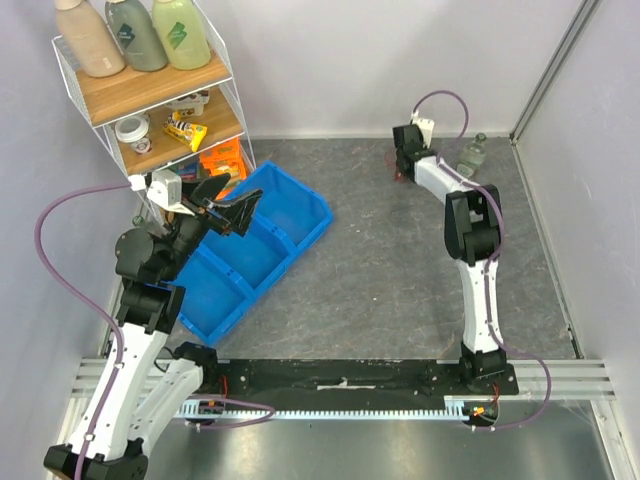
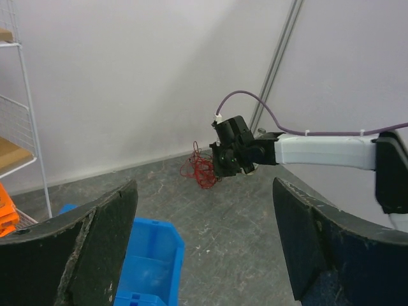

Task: Untangle the cables

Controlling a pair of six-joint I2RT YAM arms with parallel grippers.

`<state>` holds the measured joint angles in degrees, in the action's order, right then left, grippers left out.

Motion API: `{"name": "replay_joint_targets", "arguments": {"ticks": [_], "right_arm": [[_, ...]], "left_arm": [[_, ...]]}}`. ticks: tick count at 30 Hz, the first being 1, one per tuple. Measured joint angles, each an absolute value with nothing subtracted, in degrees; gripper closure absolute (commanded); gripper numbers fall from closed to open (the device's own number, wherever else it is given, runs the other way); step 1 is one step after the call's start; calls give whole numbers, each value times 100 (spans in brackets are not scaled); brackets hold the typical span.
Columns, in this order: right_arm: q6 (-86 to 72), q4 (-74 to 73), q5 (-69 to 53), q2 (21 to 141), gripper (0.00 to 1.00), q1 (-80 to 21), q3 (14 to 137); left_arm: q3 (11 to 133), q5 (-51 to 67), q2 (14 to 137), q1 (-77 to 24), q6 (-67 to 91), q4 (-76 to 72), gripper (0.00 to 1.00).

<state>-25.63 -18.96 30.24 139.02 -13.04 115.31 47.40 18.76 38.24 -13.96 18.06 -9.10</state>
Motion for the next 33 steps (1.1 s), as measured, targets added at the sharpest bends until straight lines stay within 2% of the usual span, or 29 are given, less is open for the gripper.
{"name": "replay_joint_targets", "arguments": {"ticks": [4,6,12,14,16,17,19,22,25,29,33], "right_arm": [[-2617,-1697,2814,12497,100,-1551,9524],[-2738,-1437,2526,11299,98,-1798,8042],[-3057,-762,1382,8521,95,-2366,5089],[-3179,-587,961,7992,89,-2458,4390],[-3319,-489,567,7529,74,-2646,3667],[-3354,-508,370,7332,64,-2783,3391],[-3367,-659,34,6958,46,-3009,3098],[-3205,-917,43,6405,34,-3072,3148],[-2952,-1188,381,6080,34,-3052,3564],[-2779,-1245,585,6130,39,-3037,4117],[-2788,-1100,368,6438,42,-3037,4088]], "left_arm": [[4753,2029,4084,-1396,1916,-895,9],[4869,2169,4405,-1396,1997,-797,12],[5317,2836,5500,-1393,2364,-454,15],[5317,3111,5699,-1396,2547,-408,15],[5317,3367,5830,-1396,2714,-403,16],[5317,3441,5863,-1396,2764,-405,16],[5328,3588,5948,-1396,2832,-395,16],[5400,3752,6149,-1396,2875,-333,17],[5494,3839,6399,-1455,2886,-237,20],[5780,3938,6847,-1756,2851,152,31],[6112,4045,7328,-2193,2731,528,32]]}}
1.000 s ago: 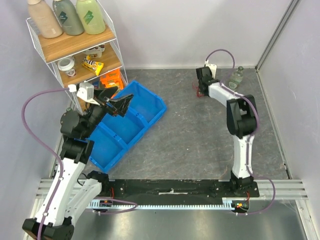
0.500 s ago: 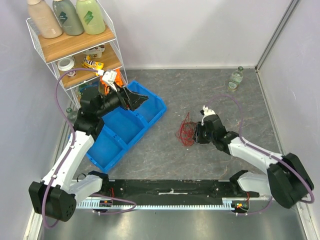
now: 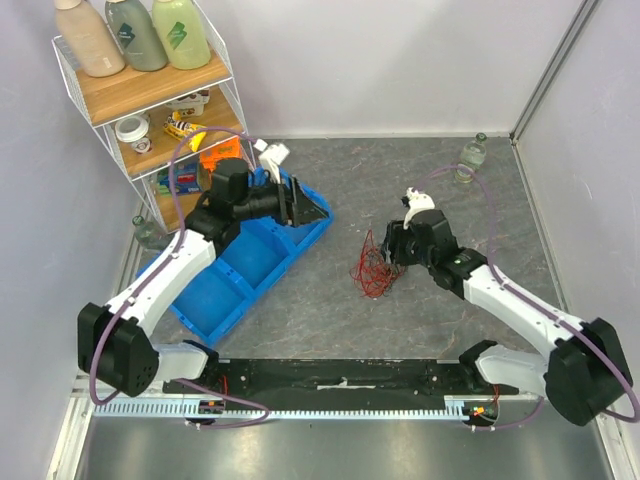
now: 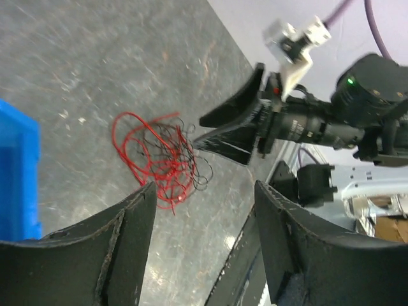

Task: Untangle the cables

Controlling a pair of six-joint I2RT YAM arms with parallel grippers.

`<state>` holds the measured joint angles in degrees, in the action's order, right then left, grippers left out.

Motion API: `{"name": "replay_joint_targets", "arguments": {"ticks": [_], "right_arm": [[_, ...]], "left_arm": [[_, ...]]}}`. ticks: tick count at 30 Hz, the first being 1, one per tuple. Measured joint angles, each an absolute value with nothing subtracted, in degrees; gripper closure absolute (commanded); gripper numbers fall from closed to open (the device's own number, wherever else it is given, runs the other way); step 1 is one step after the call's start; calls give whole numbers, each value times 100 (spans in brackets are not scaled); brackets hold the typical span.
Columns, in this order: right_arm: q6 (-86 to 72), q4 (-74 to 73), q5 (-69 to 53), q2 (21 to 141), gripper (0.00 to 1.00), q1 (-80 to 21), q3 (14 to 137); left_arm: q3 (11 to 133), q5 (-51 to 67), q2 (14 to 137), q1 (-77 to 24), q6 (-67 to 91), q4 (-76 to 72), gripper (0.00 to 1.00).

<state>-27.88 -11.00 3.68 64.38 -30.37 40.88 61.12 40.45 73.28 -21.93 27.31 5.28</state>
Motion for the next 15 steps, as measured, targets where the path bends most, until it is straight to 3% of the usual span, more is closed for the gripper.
{"name": "replay_joint_targets", "arguments": {"ticks": [7,10,11,13,15], "right_arm": [[-2860,-1015,-102,7109,69,-3039,3758],[-2998,-972,-193,6963,68,-3037,3485],[-3028,-976,-220,6842,61,-3037,3389],[-3087,-1066,-235,6549,57,-3037,3280],[-3103,-1125,-237,6222,57,-3037,3253]], "left_arm": [[6368,3601,8047,-3332,2344,1293,38],[6506,3402,8377,-3734,2198,1636,38],[6549,3326,8475,-3852,2152,1723,37],[6606,3236,8646,-4045,2088,1859,33],[6670,3183,8814,-4187,2036,1994,31]]}}
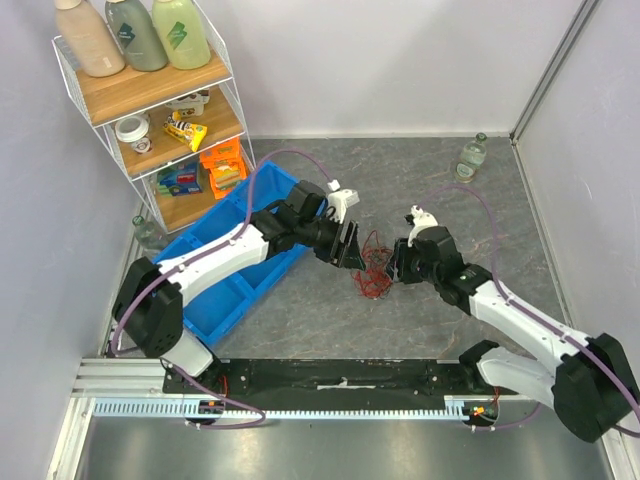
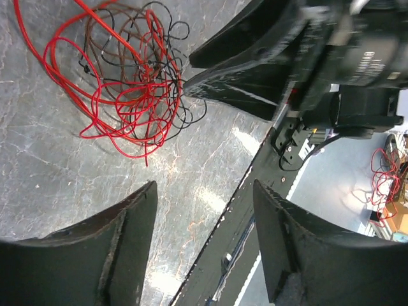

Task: Untangle the cables

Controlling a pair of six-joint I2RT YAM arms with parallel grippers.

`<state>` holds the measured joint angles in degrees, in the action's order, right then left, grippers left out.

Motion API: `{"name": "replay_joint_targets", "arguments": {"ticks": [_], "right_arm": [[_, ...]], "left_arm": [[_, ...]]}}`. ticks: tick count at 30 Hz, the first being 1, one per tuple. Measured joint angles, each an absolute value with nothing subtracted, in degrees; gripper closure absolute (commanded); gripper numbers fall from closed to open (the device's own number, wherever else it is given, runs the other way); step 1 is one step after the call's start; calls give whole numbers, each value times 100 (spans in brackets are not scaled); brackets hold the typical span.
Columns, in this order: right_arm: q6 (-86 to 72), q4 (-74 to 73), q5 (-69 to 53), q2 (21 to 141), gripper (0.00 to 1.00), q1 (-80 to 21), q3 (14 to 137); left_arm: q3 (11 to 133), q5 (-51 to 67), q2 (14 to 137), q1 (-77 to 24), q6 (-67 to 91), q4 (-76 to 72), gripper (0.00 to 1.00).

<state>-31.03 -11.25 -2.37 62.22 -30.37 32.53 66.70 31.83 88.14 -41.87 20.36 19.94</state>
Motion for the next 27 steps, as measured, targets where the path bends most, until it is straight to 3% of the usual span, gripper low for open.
{"name": "replay_joint_targets", "arguments": {"ticks": [11,16,27], "right_arm": [[-3236,-668,-550,6265,64,-3037,2689],[-3284,-504,-668,6289,69,-3037,2394],[-3284,-513,-613,5743,67,-3037,2340]], "left_arm": [[6718,2849,9236,-4287,2025,2043,29],[6941,2244,9618,-4305,2838,1695,45],[8650,1044,11520,-4488,4517,1374,37]]}}
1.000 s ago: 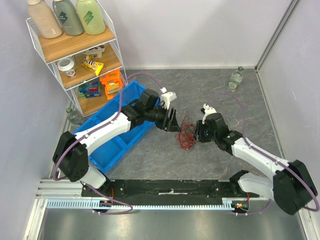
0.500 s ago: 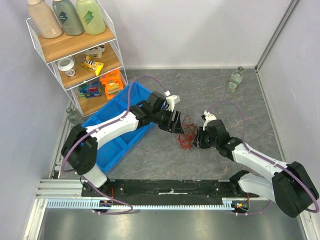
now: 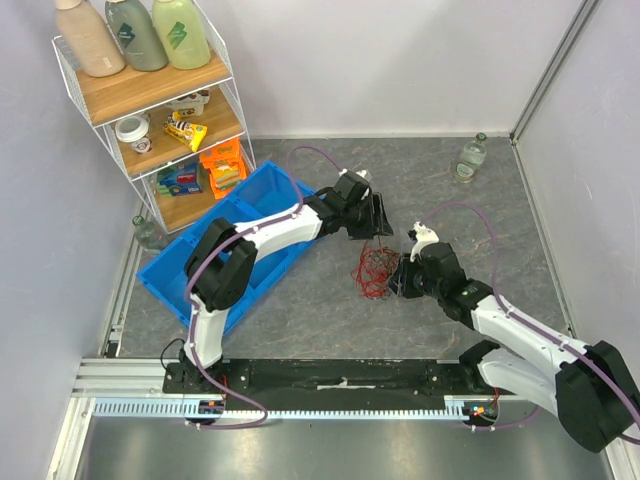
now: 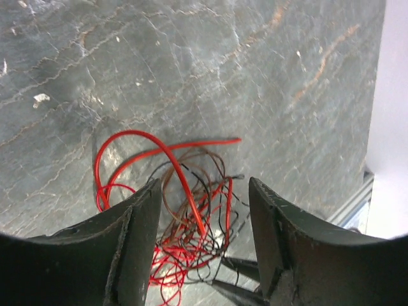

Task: Untangle the cables

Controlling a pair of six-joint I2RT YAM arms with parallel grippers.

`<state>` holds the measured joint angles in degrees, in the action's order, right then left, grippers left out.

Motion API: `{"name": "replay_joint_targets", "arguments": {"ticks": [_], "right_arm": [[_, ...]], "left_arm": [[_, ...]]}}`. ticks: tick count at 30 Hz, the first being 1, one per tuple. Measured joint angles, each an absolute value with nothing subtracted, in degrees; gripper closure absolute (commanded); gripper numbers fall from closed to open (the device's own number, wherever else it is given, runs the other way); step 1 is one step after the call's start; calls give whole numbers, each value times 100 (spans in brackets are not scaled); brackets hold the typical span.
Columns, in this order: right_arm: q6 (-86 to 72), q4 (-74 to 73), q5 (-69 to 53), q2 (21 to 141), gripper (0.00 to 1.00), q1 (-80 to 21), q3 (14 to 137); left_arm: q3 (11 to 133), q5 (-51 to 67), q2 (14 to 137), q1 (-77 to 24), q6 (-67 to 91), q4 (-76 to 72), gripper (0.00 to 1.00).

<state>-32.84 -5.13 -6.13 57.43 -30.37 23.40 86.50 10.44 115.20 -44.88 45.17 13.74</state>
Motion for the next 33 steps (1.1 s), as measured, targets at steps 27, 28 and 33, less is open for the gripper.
{"name": "replay_joint_targets", "arguments": {"ticks": [27,28,33], "right_arm": [[-3398,150,193,7161,87,-3037,2694],[-3481,220,266,7161,88,-3037,2659],[-3948,305,718,6877,93,-3028,2193]], "left_arm": [[7819,1326,9362,-4563,4510,1135,98],[7828,1367,9129,-4565,4397,1146,98],[8326,1415,8152,-4571,3649,1247,98]]}}
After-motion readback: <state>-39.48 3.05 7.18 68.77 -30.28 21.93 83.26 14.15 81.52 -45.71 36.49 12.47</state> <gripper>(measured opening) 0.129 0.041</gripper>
